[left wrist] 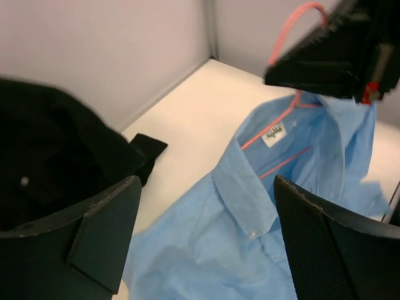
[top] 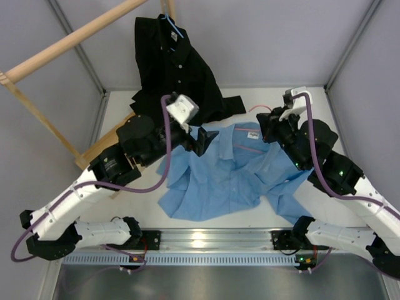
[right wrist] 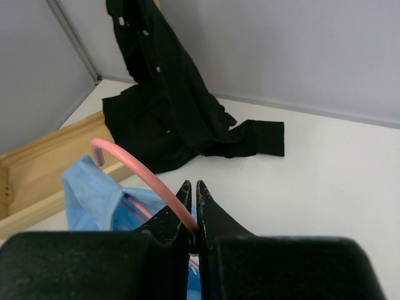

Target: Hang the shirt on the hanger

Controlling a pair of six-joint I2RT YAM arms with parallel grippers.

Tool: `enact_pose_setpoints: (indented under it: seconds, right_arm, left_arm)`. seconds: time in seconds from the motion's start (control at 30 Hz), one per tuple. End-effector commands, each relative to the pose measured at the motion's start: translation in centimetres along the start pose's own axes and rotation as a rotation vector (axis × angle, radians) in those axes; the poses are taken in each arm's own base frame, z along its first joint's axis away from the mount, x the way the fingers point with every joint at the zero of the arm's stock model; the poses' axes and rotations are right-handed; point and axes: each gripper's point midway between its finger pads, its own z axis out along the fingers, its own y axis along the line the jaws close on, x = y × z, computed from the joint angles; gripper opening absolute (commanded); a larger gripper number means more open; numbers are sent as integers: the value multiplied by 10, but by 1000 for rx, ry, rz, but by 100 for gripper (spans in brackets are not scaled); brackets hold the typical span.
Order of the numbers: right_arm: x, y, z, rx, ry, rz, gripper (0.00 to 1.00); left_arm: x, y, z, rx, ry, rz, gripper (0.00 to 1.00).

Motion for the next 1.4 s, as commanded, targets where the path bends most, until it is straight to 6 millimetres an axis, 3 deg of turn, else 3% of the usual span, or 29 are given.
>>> enact_pose_setpoints:
  seconds: [0.0, 0.17, 0.2, 0.37, 0.43, 0.67, 0.8, 0.87, 0.97, 1.13, 1.37]
  right_arm:
    - [-20, 12, -16, -115, -27, 3, 0]
    - [-22, 22, -36, -221, -4, -7, 0]
    - [-21, 23, -42, -241, 2, -12, 0]
    - [-23, 23, -50, -263, 9, -31, 0]
    - [-21, 28, -51, -292, 18, -37, 0]
    - [-30, 40, -60, -372, 2, -31, 0]
    - [-37, 44, -59, -382, -5, -23, 0]
    - [-39, 44, -57, -378, -8, -20, 0]
    - [-39, 46, -52, -375, 2, -17, 0]
    - [-37, 60, -46, -424, 13, -2, 0]
    - [-31, 73, -32, -451, 33, 26, 0]
  left_arm:
    - [34, -49, 17, 362, 77, 321, 89]
    - [34, -55, 18, 478, 120, 421, 77]
    - [42, -62, 21, 536, 148, 421, 77]
    - [38, -50, 12, 623, 205, 347, 87]
    - [38, -55, 8, 684, 196, 325, 90]
    - [74, -63, 9, 807, 337, 252, 77]
    - [74, -77, 2, 902, 312, 222, 77]
    - [72, -82, -1, 934, 298, 213, 67]
    - [73, -83, 1, 940, 301, 206, 61]
    - [73, -83, 9, 939, 313, 186, 32]
    - [78, -79, 18, 906, 338, 189, 21]
